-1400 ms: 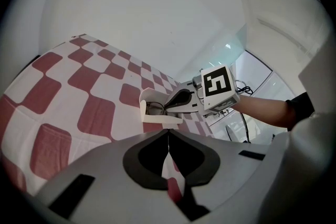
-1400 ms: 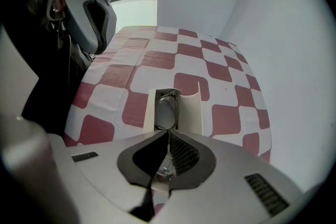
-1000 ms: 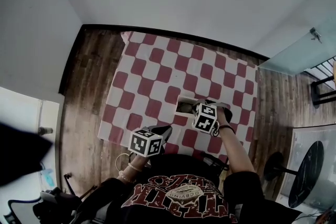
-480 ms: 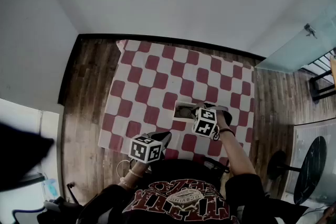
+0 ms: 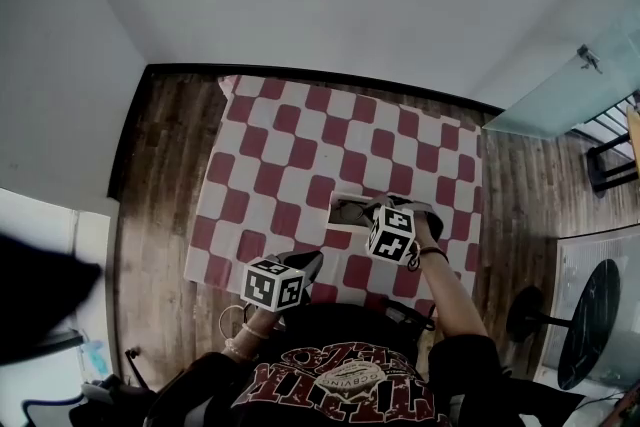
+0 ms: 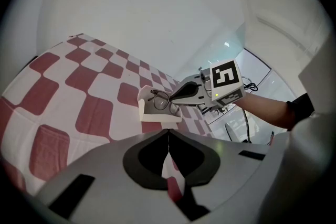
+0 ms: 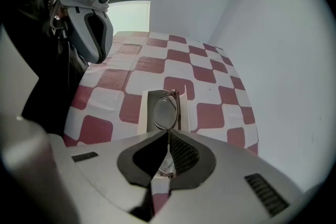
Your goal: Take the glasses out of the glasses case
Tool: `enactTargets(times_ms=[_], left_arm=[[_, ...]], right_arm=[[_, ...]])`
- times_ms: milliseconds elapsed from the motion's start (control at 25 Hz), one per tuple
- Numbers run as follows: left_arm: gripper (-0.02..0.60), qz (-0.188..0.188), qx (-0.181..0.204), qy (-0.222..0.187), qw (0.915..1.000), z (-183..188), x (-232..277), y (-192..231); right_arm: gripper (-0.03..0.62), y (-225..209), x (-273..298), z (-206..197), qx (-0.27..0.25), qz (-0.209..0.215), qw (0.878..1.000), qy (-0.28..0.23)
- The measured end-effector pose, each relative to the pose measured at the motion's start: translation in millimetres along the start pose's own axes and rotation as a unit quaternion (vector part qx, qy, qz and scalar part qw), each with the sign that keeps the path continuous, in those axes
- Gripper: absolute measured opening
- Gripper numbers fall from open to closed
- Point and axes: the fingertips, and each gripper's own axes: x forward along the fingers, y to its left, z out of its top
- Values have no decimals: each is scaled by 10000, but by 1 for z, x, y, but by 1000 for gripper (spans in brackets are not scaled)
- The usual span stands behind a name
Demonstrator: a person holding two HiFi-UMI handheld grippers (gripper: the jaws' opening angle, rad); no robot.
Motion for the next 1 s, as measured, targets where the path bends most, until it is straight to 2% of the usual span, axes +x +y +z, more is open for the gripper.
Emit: enactTargets(times_ms=[600, 800, 1000], left_arm=[[9, 48, 80, 56, 9999, -2, 1, 1], [9, -21, -90, 58, 9999, -4, 2, 3], [9, -50, -98, 83, 9999, -6, 3, 2]], right_arm=[[29, 2, -27, 8, 65, -55, 9999, -101], [28, 4, -41, 14, 43, -107, 9997, -205], [29, 8, -50, 17, 20, -95, 9996, -249]])
